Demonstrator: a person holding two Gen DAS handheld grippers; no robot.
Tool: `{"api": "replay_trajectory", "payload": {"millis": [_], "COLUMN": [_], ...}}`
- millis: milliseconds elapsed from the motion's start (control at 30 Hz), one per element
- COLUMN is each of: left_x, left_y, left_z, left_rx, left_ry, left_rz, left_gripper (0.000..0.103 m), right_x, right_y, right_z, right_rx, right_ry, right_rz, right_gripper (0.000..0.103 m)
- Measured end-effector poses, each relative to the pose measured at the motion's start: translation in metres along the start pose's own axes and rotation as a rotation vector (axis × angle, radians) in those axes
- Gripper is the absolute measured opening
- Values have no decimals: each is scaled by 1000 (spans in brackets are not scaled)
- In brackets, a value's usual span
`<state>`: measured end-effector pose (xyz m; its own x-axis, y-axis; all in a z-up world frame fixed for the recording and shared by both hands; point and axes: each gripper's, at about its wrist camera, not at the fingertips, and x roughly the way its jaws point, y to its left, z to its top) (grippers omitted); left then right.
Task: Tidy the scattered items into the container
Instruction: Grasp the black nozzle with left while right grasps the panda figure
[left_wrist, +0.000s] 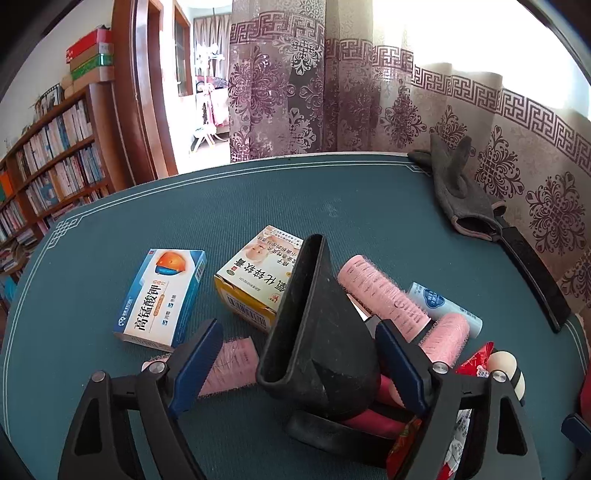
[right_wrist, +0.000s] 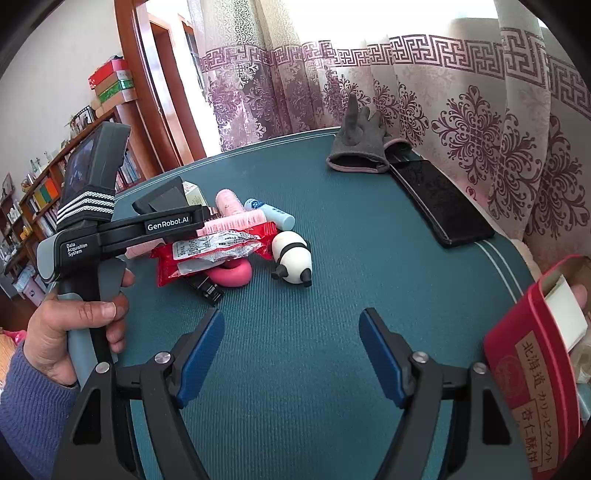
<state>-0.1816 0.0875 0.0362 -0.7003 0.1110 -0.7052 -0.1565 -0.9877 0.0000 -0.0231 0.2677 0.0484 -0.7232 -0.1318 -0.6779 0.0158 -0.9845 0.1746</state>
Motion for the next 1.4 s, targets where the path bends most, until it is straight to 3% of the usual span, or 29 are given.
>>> {"api": "replay_trajectory", "payload": {"millis": [67, 167, 567, 667, 767, 900, 1000, 1067, 1100, 1133, 1233, 1300, 1400], "left_x": [-2, -6, -26, -37, -46, -46, -43, -39, -37, -36, -33, -31, -29], "left_y": [-1, -5, 20, 26, 31, 34, 36, 37, 37, 37, 35, 31, 25], "left_z": [-2, -3, -9, -11, -12, -12, -12, -13, -14, -16, -18, -20, -21], "left_rx": [14, 24, -79, -98, -114, -127, -141, -153, -160, -167, -158, -132, -107], "left_ry": [-12, -13, 20, 7, -3, -6, -3, 12, 18, 17, 22, 24, 23], "left_rz": [-29, -77, -141, -144, -151, -153, -155, -158, -149, -144, -140, -119, -123], "left_gripper": [73, 49, 47, 44, 31, 29, 33, 51, 66, 70, 70, 70, 84], "right_x": [2, 5, 13, 16, 22, 34, 45, 52, 54, 57, 67, 74, 77], "right_y": [1, 3, 7, 6, 6, 9, 10, 8, 8, 8, 11, 15, 23], "right_z": [0, 1, 9, 14, 21, 30, 34, 37, 39, 40, 45, 46, 46], "right_rx": [-3, -9, -29, -30, -33, -45, -63, -62, -61, -63, -84, -106, -144], "right_ry": [4, 8, -3, -9, -13, -6, 6, 17, 20, 24, 38, 50, 36], "right_rz": [-3, -6, -11, -17, -28, -37, -59, -62, -60, -59, -61, -36, -34], "right_gripper": [79, 79, 79, 79, 79, 79, 79, 79, 79, 79, 77, 67, 54]}}
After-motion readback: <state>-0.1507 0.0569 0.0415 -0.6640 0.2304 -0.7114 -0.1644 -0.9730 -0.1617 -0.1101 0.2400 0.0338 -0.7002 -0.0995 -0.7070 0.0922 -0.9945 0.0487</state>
